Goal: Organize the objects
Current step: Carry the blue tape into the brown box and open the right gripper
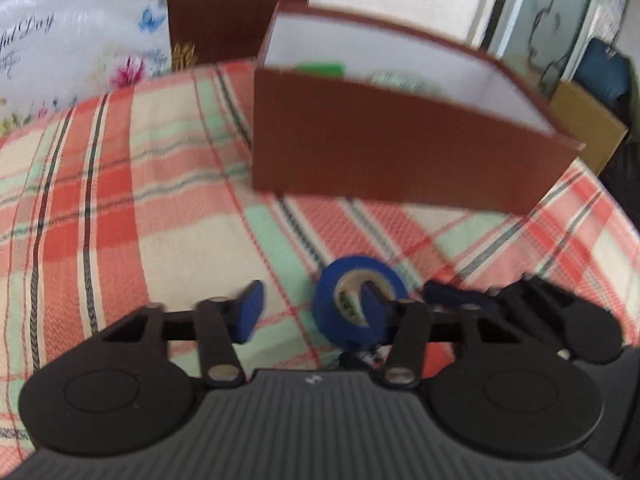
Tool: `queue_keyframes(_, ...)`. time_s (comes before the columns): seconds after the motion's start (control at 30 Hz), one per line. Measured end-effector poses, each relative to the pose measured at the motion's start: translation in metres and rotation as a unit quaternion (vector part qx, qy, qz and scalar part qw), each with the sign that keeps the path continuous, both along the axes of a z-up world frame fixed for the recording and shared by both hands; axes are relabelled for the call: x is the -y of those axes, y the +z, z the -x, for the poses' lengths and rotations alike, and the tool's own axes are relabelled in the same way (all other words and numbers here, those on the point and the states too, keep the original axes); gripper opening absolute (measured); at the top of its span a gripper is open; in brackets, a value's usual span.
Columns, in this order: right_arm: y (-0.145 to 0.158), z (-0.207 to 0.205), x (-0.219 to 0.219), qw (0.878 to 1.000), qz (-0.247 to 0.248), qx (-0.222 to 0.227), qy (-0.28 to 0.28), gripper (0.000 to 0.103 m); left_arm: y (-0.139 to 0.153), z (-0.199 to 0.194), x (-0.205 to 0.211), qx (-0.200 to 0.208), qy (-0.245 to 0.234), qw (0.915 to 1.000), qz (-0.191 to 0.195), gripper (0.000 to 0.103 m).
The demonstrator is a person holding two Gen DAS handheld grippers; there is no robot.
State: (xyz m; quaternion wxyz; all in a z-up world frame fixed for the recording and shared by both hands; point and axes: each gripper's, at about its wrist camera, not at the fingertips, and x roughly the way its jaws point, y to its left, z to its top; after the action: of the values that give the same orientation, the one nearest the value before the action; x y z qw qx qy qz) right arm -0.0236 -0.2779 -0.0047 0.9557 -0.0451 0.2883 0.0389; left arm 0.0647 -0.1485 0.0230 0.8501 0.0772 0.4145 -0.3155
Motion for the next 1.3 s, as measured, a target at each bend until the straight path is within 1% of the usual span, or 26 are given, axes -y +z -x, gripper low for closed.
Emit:
queue_keyframes(0.03, 0.000, -0.002, 0.000, 1.000, -0.002, 0.000, 0.001, 0.066, -0.004, -0.002, -0.002, -0.010, 0.003, 0.9999, 0.006, 0.043)
queue_keyframes(0.07, -0.001, -0.005, 0.000, 1.000, -0.006, -0.002, 0.002, 0.065, -0.005, -0.002, -0.003, -0.011, 0.006, 0.9999, 0.010, 0.038)
queue_keyframes(0.1, -0.002, -0.008, 0.001, 1.000, -0.011, -0.006, 0.004, 0.067, -0.005, -0.002, -0.002, -0.011, 0.002, 0.9999, 0.009, 0.030)
queue_keyframes(0.17, -0.001, -0.013, 0.001, 1.000, -0.019, -0.008, 0.012, 0.061, -0.002, -0.003, 0.002, -0.016, -0.006, 0.9998, 0.007, 0.021)
queue_keyframes(0.2, 0.000, -0.015, 0.001, 0.999, -0.023, -0.008, 0.022, 0.054, 0.001, -0.002, 0.005, -0.013, -0.005, 0.9999, 0.001, 0.020)
queue_keyframes(0.23, 0.001, -0.016, -0.001, 0.999, -0.023, -0.004, 0.023, 0.053, 0.006, -0.001, 0.007, -0.010, -0.005, 0.9999, -0.001, 0.020)
queue_keyframes(0.3, 0.004, -0.013, 0.000, 1.000, -0.022, 0.014, 0.016, 0.053, 0.026, 0.000, 0.012, 0.003, -0.015, 0.9997, 0.016, 0.020)
queue_keyframes(0.33, 0.009, -0.009, 0.003, 0.999, -0.024, 0.034, 0.010, 0.053, 0.040, 0.001, 0.015, 0.014, -0.024, 0.9992, 0.029, 0.020)
queue_keyframes(0.4, 0.023, 0.000, 0.009, 0.996, -0.012, 0.083, -0.007, 0.054, 0.066, 0.001, 0.027, 0.038, -0.045, 0.9968, 0.054, 0.020)
queue_keyframes(0.47, 0.041, 0.004, 0.019, 0.990, 0.002, 0.134, -0.031, 0.054, 0.090, 0.000, 0.048, 0.067, -0.069, 0.9928, 0.072, 0.020)
queue_keyframes(0.57, 0.066, -0.002, 0.048, 0.981, -0.001, 0.182, -0.074, 0.054, 0.108, -0.004, 0.090, 0.101, -0.099, 0.9867, 0.079, 0.020)
queue_keyframes(0.63, 0.076, -0.013, 0.072, 0.977, -0.010, 0.190, -0.099, 0.054, 0.109, -0.010, 0.119, 0.104, -0.113, 0.9849, 0.080, 0.020)
queue_keyframes(0.7, 0.081, -0.025, 0.094, 0.975, -0.019, 0.185, -0.125, 0.054, 0.106, -0.017, 0.143, 0.100, -0.119, 0.9845, 0.081, 0.020)
queue_keyframes(0.77, 0.081, -0.037, 0.113, 0.974, -0.026, 0.175, -0.143, 0.054, 0.099, -0.024, 0.163, 0.096, -0.124, 0.9843, 0.082, 0.020)
queue_keyframes(0.87, 0.077, -0.052, 0.136, 0.973, -0.033, 0.160, -0.161, 0.054, 0.091, -0.029, 0.181, 0.089, -0.116, 0.9864, 0.075, 0.021)
queue_keyframes(0.93, 0.071, -0.060, 0.147, 0.975, -0.030, 0.149, -0.165, 0.055, 0.086, -0.032, 0.184, 0.089, -0.104, 0.9886, 0.064, 0.022)
queue_keyframes(0.97, 0.067, -0.066, 0.150, 0.975, -0.027, 0.143, -0.166, 0.055, 0.083, -0.034, 0.186, 0.094, -0.092, 0.9901, 0.049, 0.023)
queue_keyframes(1.03, 0.059, -0.078, 0.151, 0.975, -0.017, 0.134, -0.175, 0.062, 0.080, -0.035, 0.184, 0.099, -0.077, 0.9918, 0.026, 0.028)
queue_keyframes(1.1, 0.057, -0.072, 0.155, 0.974, -0.028, 0.137, -0.179, 0.062, 0.083, -0.034, 0.175, 0.108, -0.068, 0.9917, 0.016, 0.036)
queue_keyframes(1.17, 0.057, -0.064, 0.153, 0.973, -0.032, 0.142, -0.177, 0.063, 0.088, -0.027, 0.165, 0.130, -0.057, 0.9899, -0.002, 0.044)
queue_keyframes(1.23, 0.060, -0.054, 0.148, 0.972, -0.035, 0.149, -0.177, 0.067, 0.093, -0.019, 0.153, 0.149, -0.051, 0.9875, -0.012, 0.046)
queue_keyframes(1.3, 0.063, -0.045, 0.142, 0.971, -0.036, 0.157, -0.176, 0.069, 0.097, -0.013, 0.141, 0.153, -0.044, 0.9871, -0.018, 0.049)
